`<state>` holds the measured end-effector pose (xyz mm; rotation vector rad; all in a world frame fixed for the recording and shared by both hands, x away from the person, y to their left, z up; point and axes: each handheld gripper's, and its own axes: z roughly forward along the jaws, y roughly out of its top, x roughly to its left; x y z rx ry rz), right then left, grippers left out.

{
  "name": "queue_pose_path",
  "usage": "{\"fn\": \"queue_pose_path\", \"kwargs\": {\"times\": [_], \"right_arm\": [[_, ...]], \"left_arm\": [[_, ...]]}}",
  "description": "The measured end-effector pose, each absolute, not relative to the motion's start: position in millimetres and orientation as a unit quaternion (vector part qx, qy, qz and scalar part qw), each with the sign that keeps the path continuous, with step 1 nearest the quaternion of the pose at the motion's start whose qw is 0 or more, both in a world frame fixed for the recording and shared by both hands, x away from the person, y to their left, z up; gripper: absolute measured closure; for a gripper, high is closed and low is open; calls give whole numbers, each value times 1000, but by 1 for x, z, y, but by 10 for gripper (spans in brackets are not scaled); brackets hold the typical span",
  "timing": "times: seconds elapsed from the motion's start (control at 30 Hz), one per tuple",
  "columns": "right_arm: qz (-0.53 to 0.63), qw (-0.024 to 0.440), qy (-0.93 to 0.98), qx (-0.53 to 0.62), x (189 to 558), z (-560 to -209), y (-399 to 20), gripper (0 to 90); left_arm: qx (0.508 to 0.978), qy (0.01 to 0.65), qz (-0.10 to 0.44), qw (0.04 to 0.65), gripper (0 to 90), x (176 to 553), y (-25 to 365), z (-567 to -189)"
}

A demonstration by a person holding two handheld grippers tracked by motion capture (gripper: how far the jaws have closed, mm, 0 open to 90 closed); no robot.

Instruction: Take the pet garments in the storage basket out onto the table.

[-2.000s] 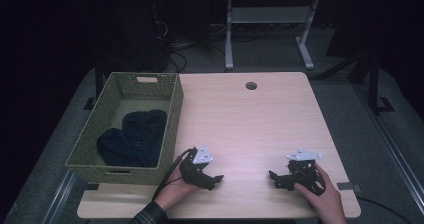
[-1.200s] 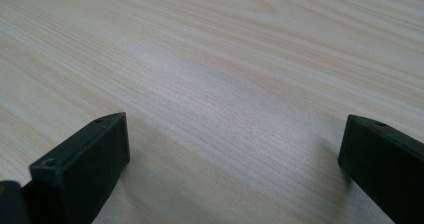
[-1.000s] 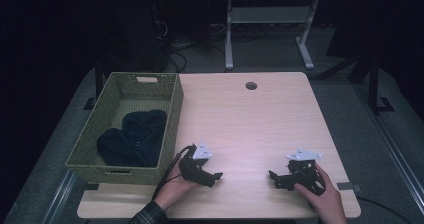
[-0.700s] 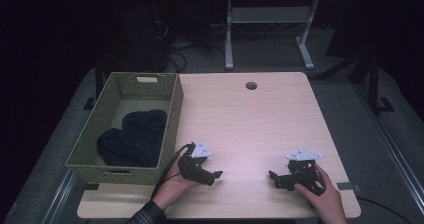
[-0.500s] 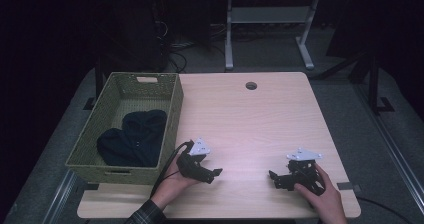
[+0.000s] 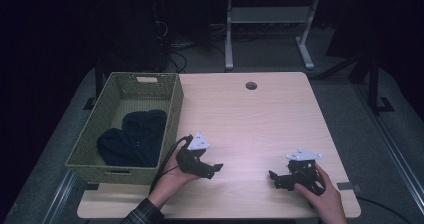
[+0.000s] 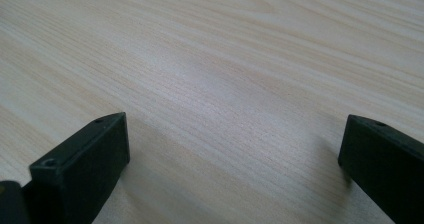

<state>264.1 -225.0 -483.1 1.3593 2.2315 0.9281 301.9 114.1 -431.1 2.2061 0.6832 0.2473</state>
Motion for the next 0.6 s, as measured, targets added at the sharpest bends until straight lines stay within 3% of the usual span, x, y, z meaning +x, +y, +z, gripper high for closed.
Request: {"fn": "queue_pose_path", "kwargs": {"times": [0.6], "right_arm": [[329, 183, 791, 482, 264, -483, -225, 0]], "left_arm": [[863, 277, 86, 413, 136, 308, 116, -398]]}}
